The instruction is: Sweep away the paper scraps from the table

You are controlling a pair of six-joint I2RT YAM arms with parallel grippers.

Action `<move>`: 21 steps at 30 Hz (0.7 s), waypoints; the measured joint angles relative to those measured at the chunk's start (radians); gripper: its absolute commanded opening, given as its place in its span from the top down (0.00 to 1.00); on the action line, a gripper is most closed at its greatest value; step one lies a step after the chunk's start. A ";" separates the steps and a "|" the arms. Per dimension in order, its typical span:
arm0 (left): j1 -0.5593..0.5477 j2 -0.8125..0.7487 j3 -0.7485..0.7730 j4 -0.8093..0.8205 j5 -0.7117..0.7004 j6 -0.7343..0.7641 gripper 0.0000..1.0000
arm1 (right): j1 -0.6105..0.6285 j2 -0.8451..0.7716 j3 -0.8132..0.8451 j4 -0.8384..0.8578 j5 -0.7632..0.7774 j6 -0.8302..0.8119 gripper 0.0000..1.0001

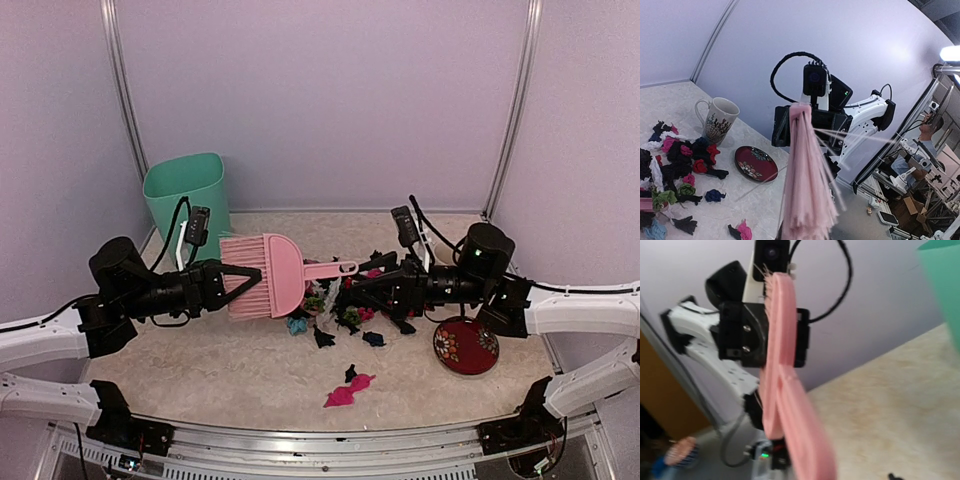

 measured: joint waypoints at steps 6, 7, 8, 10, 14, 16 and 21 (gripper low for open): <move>-0.026 0.030 -0.002 0.066 0.002 -0.021 1.00 | 0.014 0.077 0.009 0.138 -0.054 0.118 0.33; -0.028 0.033 -0.002 0.072 0.002 -0.023 1.00 | 0.018 0.083 0.012 0.154 -0.056 0.129 0.34; -0.029 0.035 -0.002 0.077 0.002 -0.024 1.00 | 0.024 0.089 0.016 0.171 -0.056 0.140 0.35; -0.032 0.039 -0.002 0.085 -0.001 -0.026 1.00 | 0.033 0.095 0.024 0.196 -0.054 0.154 0.38; -0.039 0.045 -0.002 0.105 -0.007 -0.033 1.00 | 0.040 0.098 0.038 0.243 -0.039 0.183 0.42; -0.042 0.046 -0.003 0.118 -0.011 -0.037 1.00 | 0.040 0.103 0.042 0.267 -0.030 0.196 0.46; -0.045 0.053 -0.005 0.141 -0.014 -0.041 1.00 | 0.045 0.122 0.042 0.314 -0.011 0.230 0.55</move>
